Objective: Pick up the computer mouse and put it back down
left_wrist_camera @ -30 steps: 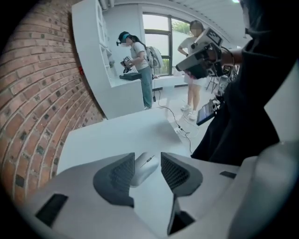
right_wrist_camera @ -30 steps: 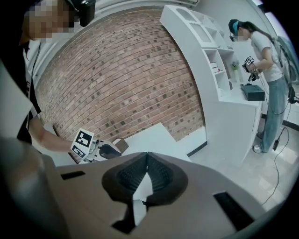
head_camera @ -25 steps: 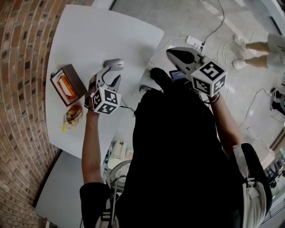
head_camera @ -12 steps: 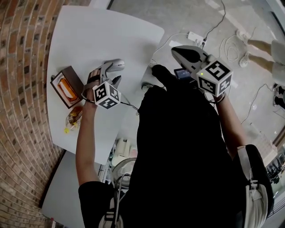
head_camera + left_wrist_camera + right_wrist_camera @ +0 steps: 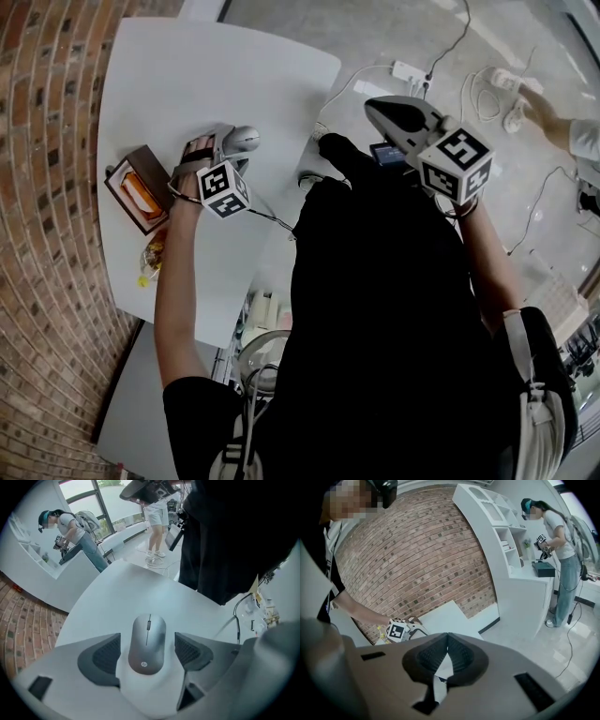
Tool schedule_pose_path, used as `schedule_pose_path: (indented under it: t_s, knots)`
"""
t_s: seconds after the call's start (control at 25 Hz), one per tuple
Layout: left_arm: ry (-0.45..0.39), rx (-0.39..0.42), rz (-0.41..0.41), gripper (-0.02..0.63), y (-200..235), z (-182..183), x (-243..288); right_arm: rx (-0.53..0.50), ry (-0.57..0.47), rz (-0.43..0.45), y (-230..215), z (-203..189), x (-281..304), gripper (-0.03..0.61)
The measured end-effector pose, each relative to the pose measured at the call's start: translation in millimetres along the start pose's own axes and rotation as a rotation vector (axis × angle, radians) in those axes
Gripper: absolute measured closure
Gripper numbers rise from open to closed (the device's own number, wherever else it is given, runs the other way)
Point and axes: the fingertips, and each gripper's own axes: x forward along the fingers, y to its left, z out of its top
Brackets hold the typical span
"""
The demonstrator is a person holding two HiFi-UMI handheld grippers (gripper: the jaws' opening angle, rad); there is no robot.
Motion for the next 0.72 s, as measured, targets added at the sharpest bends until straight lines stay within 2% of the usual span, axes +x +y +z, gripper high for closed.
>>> schedule_pose_path:
  t_s: [0.24, 0.72]
  knots:
    - [0.048, 0.04, -0.039, 0.258, -2.3, -12.2, 16.9, 0.006, 0.002, -0.005, -2.5, -2.4, -1.9, 0.561]
    - [0.044, 0.056, -0.076, 0.26, -1.5, -10.0, 20.4, 0.016, 0.024, 0.011, -0.2, -8.1, -4.4, 0.562]
